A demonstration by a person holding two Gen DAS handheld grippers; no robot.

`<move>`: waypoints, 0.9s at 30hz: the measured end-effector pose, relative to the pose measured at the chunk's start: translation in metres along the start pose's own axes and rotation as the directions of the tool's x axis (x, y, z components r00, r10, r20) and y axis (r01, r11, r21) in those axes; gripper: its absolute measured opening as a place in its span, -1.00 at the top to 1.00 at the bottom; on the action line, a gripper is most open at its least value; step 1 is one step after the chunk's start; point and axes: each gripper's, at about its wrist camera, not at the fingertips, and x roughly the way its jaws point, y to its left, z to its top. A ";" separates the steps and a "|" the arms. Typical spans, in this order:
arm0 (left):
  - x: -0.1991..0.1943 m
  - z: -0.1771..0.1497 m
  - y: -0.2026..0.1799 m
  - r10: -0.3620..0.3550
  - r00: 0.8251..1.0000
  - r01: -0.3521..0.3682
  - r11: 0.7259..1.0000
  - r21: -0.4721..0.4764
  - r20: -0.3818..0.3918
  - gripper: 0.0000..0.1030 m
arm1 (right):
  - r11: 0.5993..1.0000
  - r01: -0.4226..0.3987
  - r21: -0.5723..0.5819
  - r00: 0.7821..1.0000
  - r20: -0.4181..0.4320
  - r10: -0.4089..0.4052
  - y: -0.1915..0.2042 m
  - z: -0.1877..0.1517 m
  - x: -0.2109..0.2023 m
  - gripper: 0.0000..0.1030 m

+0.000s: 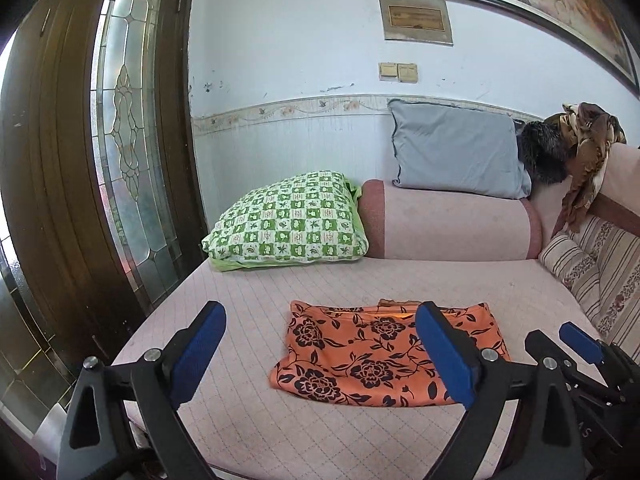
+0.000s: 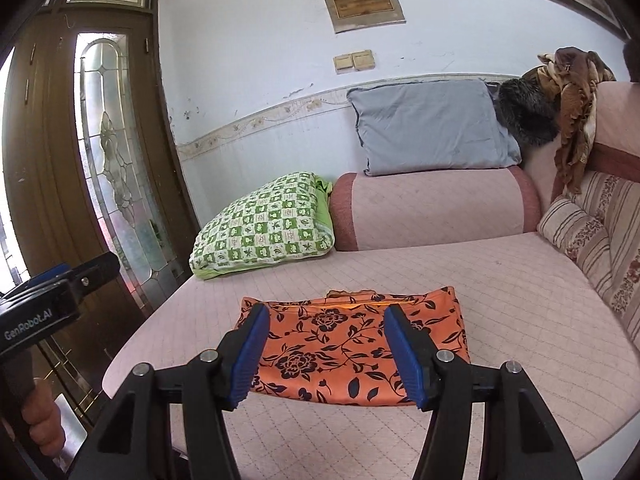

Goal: Fold small clothes

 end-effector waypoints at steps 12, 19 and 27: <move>0.011 -0.007 0.000 -0.003 1.000 0.003 1.000 0.007 -0.031 -0.86 | 0.998 0.038 0.047 0.999 -0.039 -0.036 0.000 -0.004 0.010 -0.23; 0.015 -0.009 0.004 -0.002 0.999 0.002 1.000 -0.005 -0.046 -0.86 | 0.999 0.048 0.021 0.998 -0.046 -0.047 0.007 -0.006 0.012 -0.22; 0.017 -0.010 0.007 0.001 0.999 -0.001 1.000 -0.015 -0.050 -0.86 | 0.999 0.048 0.022 0.997 -0.057 -0.046 0.008 -0.008 0.014 -0.22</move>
